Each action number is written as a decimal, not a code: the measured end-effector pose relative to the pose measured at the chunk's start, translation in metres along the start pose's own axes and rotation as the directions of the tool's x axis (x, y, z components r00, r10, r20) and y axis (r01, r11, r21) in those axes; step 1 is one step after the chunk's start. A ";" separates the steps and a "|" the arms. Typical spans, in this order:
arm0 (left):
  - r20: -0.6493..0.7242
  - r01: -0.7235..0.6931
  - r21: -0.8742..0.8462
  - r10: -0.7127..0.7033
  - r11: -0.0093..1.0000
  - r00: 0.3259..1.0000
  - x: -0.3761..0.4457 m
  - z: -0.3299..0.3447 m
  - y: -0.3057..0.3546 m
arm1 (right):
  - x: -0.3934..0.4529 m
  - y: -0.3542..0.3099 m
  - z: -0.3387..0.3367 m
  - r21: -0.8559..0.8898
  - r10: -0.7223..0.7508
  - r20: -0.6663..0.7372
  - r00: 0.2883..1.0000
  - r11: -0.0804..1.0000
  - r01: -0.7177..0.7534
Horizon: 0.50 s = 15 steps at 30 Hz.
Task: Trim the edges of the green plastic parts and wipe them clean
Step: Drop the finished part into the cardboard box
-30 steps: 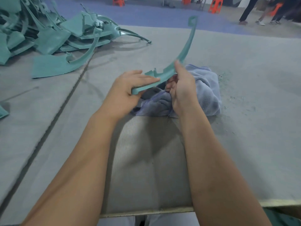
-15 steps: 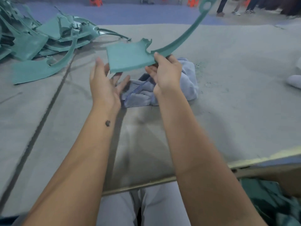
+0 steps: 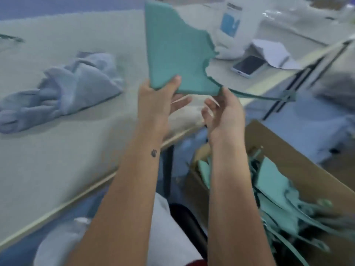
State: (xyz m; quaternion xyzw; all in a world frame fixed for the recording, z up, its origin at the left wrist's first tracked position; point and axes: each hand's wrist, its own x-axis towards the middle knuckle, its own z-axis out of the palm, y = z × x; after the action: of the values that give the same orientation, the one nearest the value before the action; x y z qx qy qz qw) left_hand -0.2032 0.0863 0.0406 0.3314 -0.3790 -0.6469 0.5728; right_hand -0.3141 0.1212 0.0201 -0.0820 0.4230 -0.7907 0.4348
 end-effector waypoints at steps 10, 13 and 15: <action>0.382 0.297 0.549 -0.551 0.781 0.742 -0.053 0.075 -0.155 | 0.017 -0.059 -0.188 -0.044 -0.176 -0.586 0.791 0.982 0.186; 0.220 0.452 0.598 -0.678 0.662 0.701 -0.066 0.051 -0.205 | 0.023 -0.038 -0.233 -0.153 -0.104 -0.657 0.747 0.988 0.003; 0.076 0.530 0.626 -0.721 0.572 0.689 -0.073 0.033 -0.230 | 0.026 -0.021 -0.253 -0.161 -0.049 -0.671 0.740 0.984 -0.080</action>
State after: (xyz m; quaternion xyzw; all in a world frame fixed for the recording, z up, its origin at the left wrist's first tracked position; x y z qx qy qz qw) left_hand -0.3355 0.1750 -0.1441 0.4862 -0.4939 -0.7127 0.1081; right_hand -0.4690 0.2583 -0.1298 0.1732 0.6210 -0.7221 0.2506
